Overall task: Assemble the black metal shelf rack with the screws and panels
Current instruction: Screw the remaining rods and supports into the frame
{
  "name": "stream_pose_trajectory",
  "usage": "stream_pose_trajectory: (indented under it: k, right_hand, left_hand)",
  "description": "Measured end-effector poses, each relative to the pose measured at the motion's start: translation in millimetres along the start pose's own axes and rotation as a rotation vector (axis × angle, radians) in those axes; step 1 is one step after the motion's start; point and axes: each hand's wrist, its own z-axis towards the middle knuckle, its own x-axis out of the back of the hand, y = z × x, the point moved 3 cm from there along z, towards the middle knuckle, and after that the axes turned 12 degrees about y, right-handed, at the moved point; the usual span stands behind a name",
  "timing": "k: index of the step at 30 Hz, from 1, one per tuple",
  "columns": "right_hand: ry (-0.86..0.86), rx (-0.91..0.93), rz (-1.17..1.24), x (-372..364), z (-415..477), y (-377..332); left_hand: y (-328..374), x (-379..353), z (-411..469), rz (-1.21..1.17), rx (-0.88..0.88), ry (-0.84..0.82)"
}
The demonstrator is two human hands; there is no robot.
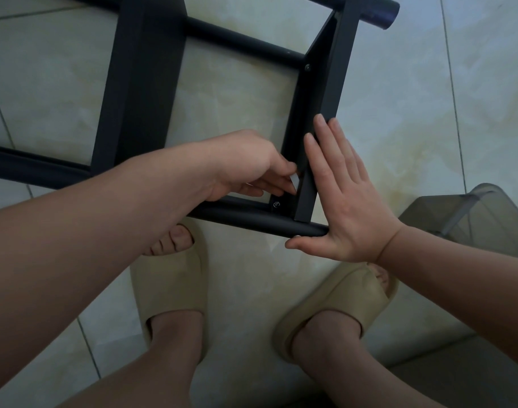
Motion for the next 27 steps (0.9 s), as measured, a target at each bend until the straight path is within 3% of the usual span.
stream_pose_trajectory:
  k: [13, 27]
  right_hand:
    - [0.007, 0.0, 0.0, 0.1, 0.0, 0.5]
    - [0.01, 0.008, 0.0, -1.1, -0.4, 1.2]
  left_hand:
    - [-2.6, -4.4, 0.2, -0.091, 0.022, 0.074]
    - [-3.3, 1.0, -1.6, -0.021, 0.077, 0.007]
